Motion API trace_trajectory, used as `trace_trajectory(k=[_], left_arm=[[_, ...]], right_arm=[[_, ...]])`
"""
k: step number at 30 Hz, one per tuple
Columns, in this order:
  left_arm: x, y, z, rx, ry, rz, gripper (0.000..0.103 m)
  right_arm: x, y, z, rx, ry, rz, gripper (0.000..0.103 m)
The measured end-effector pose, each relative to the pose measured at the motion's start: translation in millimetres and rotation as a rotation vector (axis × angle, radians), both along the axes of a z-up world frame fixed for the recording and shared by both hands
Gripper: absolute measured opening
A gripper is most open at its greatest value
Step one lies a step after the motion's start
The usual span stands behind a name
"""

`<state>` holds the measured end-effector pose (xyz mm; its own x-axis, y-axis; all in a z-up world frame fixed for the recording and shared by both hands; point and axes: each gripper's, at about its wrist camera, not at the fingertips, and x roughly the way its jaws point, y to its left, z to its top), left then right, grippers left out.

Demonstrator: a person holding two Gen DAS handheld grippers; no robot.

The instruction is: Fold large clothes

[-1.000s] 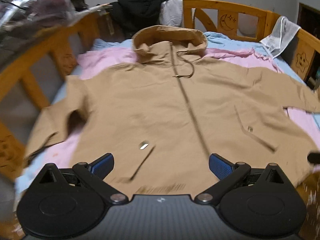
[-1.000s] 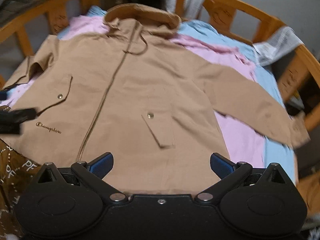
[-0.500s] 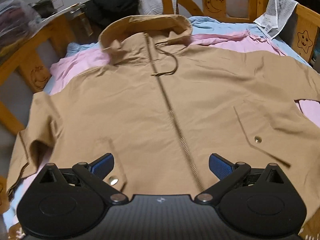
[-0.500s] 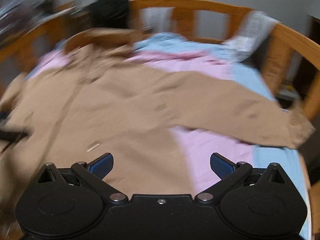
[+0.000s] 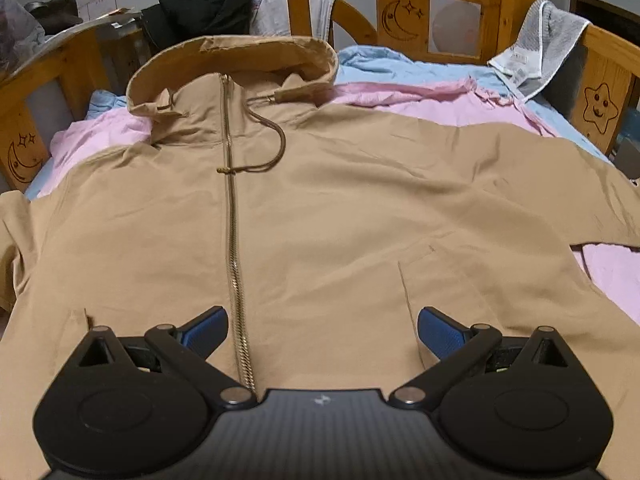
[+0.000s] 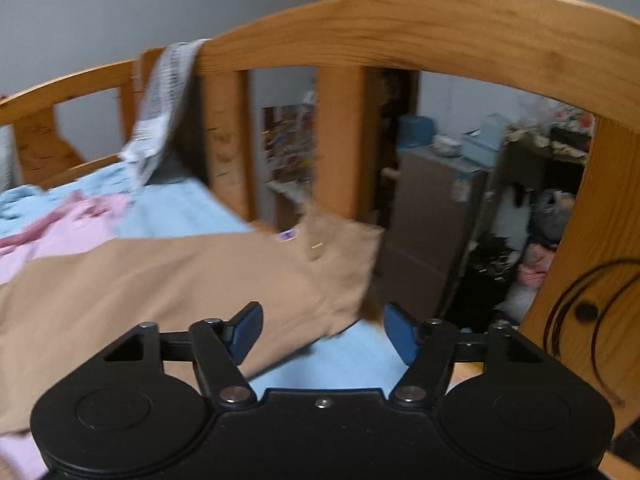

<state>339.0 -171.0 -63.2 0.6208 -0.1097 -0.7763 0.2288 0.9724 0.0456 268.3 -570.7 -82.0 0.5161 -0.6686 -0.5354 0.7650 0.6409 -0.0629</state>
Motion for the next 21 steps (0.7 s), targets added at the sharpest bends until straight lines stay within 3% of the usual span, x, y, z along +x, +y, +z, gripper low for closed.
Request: trace_trajectory(k=[6, 18, 21], left_arm=[[0.4, -9.5, -11.1, 0.007, 0.081, 0.007, 0.103], [-3.9, -14.4, 2.3, -0.001, 0.064, 0.003, 0.103], [-4.5, -14.3, 8.4, -0.005, 0.054, -0.004, 0.103]], right_arm=[[19.6, -41.5, -11.8, -0.011, 0.042, -0.063, 0.059], [30.8, -57.6, -15.4, 0.032, 0.045, -0.021, 0.011], [29.5, -53.4, -13.3, 0.033, 0.026, -0.002, 0.007]])
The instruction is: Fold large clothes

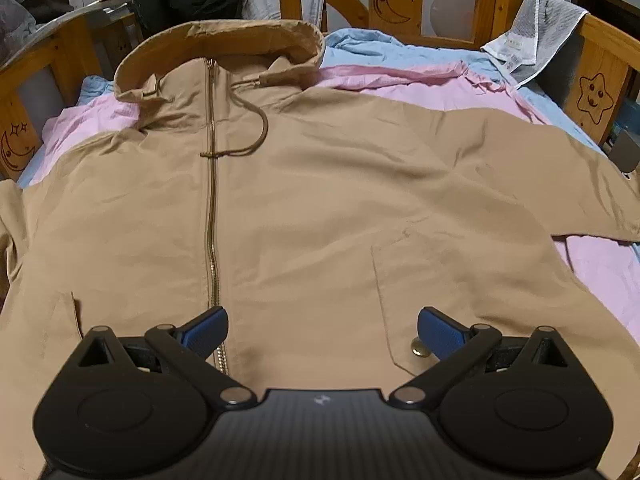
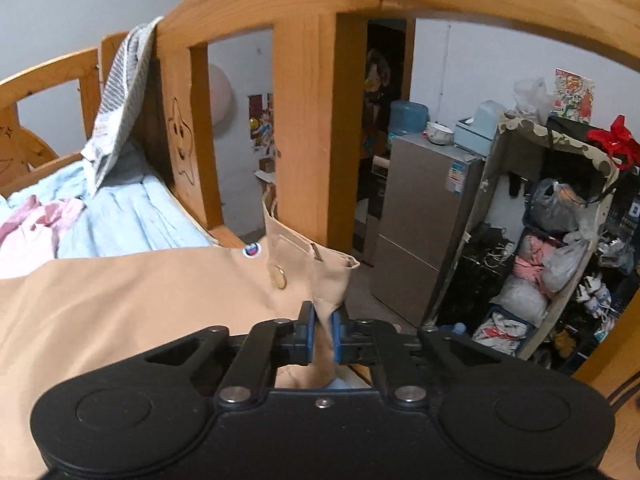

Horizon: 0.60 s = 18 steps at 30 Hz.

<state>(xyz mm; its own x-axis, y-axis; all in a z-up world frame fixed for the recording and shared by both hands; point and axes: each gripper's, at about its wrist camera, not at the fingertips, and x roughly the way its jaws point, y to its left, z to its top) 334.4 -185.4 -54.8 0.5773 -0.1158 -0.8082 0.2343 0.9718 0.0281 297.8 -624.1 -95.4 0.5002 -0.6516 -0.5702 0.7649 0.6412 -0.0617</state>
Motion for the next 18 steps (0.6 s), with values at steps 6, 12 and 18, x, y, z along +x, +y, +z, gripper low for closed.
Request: trace_trajectory(k=[6, 12, 18], left_arm=[[3.3, 1.5, 16.4, -0.044, -0.011, -0.011, 0.101], [6.9, 3.0, 38.1, -0.102, -0.045, -0.027, 0.100], [13.1, 21.5, 67.5, -0.210, -0.091, -0.051, 0.099]], right_arm=[[-10.9, 13.7, 18.9, -0.002, -0.053, 0.019, 0.006], [-24.0, 42.0, 51.0, -0.031, -0.124, 0.097, 0.006], [-28.5, 90.4, 103.8, -0.079, -0.234, 0.277, 0.006]])
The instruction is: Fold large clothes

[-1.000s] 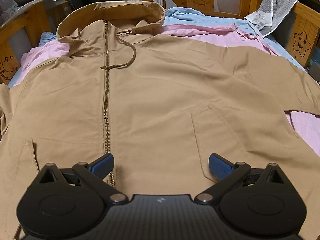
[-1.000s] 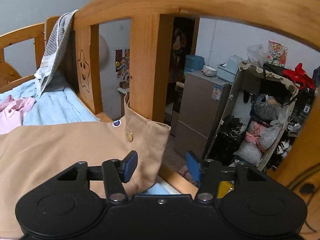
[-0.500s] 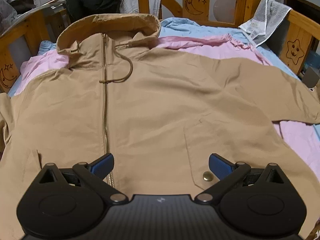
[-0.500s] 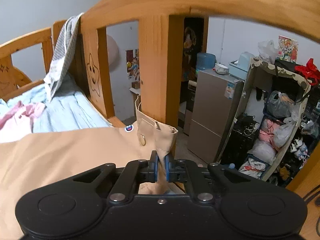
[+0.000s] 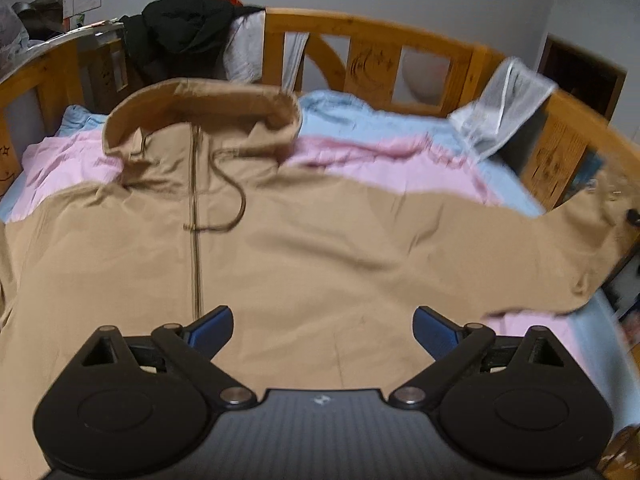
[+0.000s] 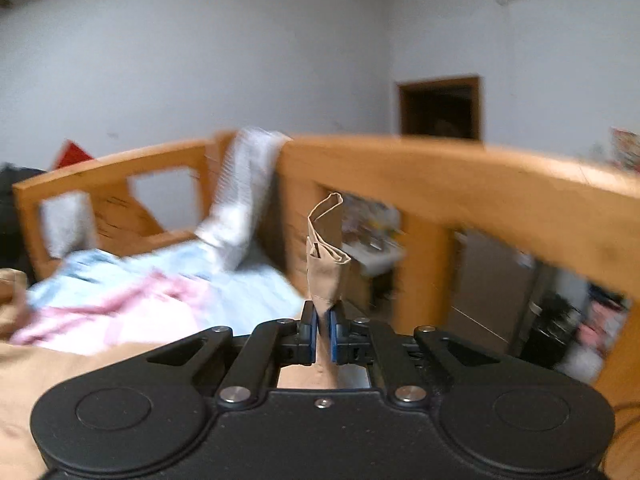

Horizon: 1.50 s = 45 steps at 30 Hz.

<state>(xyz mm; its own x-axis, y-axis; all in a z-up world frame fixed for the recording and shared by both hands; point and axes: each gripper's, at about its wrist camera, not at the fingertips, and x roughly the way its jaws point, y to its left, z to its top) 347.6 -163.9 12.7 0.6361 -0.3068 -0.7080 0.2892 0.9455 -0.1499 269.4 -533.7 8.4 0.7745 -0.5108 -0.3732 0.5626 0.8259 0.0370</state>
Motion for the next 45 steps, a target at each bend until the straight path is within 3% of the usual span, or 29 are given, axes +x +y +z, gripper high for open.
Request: trace_trajectory(k=[2, 7, 12, 15, 20, 23, 26, 27, 29, 31, 33, 36, 38, 40, 43, 45], left_arm=[[0.9, 14.8, 12.9, -0.062, -0.021, -0.003, 0.099], [8.6, 65.8, 43.1, -0.314, -0.055, 0.031, 0.099], [20.5, 105.9, 46.6, -0.483, -0.026, 0.048, 0.100], [30.2, 121.5, 27.5, -0.550, 0.024, 0.055, 0.102], [57.1, 130.5, -31.7, -0.592, 0.251, 0.120, 0.101], [68.4, 133.2, -56.7, -0.613, 0.329, 0.148, 0.101], [74.6, 133.2, -69.1, -0.606, 0.348, 0.167, 0.095], [77.8, 130.6, -71.8, -0.582, 0.362, 0.175, 0.087], [83.7, 126.4, -76.4, -0.558, 0.375, 0.170, 0.064], [87.5, 117.6, -77.5, -0.508, 0.392, 0.176, 0.024], [90.2, 109.6, -75.0, -0.455, 0.377, 0.174, 0.002], [87.5, 98.5, -63.2, -0.382, 0.314, 0.148, 0.000], [81.6, 97.3, -48.4, -0.340, 0.235, 0.128, 0.000], [73.7, 104.9, -28.7, -0.311, 0.139, 0.109, 0.000], [58.8, 131.9, 2.1, -0.263, -0.012, 0.092, 0.000], [53.7, 148.6, 11.2, -0.222, -0.054, 0.105, 0.000]], right_arm=[[2.9, 24.8, 20.2, 0.017, -0.052, 0.093, 0.006], [14.6, 96.4, 53.8, 0.033, -0.156, 0.339, 0.006], [24.5, 176.1, 53.8, 0.058, -0.152, 0.586, 0.006], [24.8, 220.2, 39.4, 0.064, -0.102, 0.708, 0.006], [11.3, 274.0, -1.2, 0.086, 0.017, 0.826, 0.005], [4.6, 294.3, -17.2, 0.066, 0.071, 0.877, 0.006], [-2.3, 307.5, -28.7, 0.017, 0.094, 0.915, 0.006], [-2.8, 306.5, -33.2, 0.003, 0.097, 0.921, 0.006], [-2.5, 309.3, -36.5, -0.023, 0.109, 0.935, 0.006], [-9.0, 305.7, -46.3, -0.032, 0.128, 0.947, 0.007], [-12.2, 304.0, -52.1, -0.050, 0.144, 0.955, 0.007], [-19.3, 301.8, -57.3, -0.065, 0.157, 0.974, 0.014], [-24.4, 293.4, -55.3, -0.058, 0.155, 0.981, 0.027], [-31.7, 277.4, -48.3, -0.032, 0.135, 0.964, 0.052], [-37.8, 246.1, -38.0, -0.027, 0.108, 0.870, 0.064], [-34.7, 226.0, -34.4, -0.066, 0.117, 0.804, 0.068]])
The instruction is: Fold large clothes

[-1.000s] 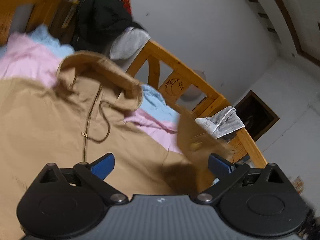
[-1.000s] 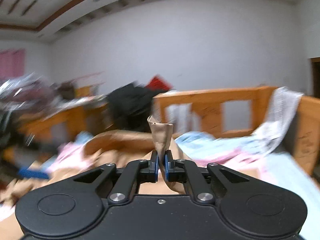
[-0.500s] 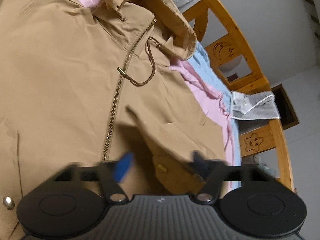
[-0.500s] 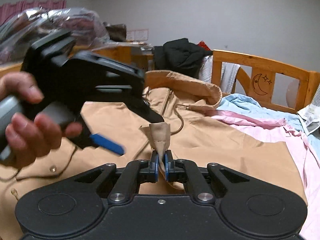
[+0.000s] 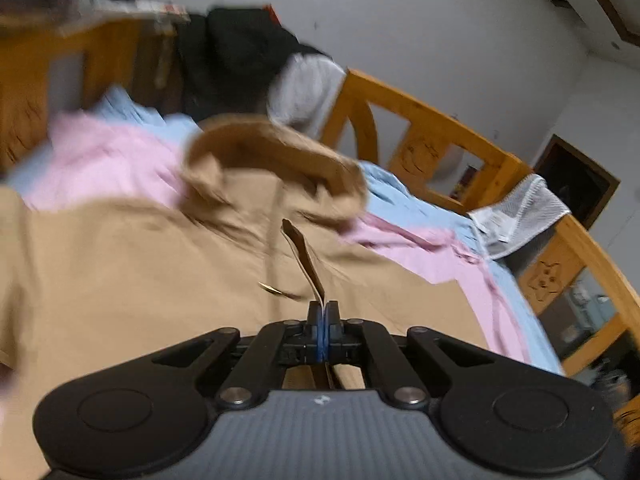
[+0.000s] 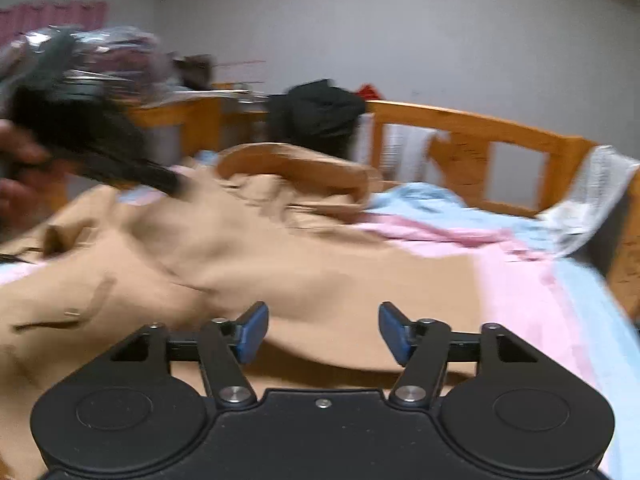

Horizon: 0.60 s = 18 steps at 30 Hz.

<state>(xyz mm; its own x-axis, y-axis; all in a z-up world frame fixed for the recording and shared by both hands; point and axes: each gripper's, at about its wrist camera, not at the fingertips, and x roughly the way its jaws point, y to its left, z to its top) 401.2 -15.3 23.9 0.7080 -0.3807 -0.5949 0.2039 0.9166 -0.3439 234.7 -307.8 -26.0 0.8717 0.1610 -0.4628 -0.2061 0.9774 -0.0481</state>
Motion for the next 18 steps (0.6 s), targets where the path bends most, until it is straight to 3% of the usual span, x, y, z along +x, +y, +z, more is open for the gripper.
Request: trace_trajectory(k=[5, 10, 14, 15, 16, 18], left_arm=[[6.5, 25.2, -24.9, 0.099, 0.066, 0.078, 0.000], [10.8, 31.0, -62.6, 0.209, 0.135, 0.139, 0.000], [13.3, 46.4, -78.5, 0.226, 0.165, 0.201, 0.000], [13.1, 47.7, -79.8, 0.235, 0.162, 0.208, 0.000], [12.2, 47.9, -81.0, 0.241, 0.159, 0.205, 0.000], [11.2, 46.0, -80.6, 0.252, 0.152, 0.196, 0.000]], right_arm=[[45.4, -50.7, -5.6, 0.054, 0.073, -0.164, 0.069], [121.6, -82.6, -34.9, 0.251, 0.259, -0.219, 0.066], [153.5, -97.1, -59.8, 0.379, 0.382, -0.252, 0.057], [156.4, -97.6, -63.3, 0.396, 0.397, -0.249, 0.048], [157.3, -98.9, -66.8, 0.413, 0.403, -0.246, 0.027], [158.3, -99.9, -67.0, 0.417, 0.403, -0.251, 0.010]])
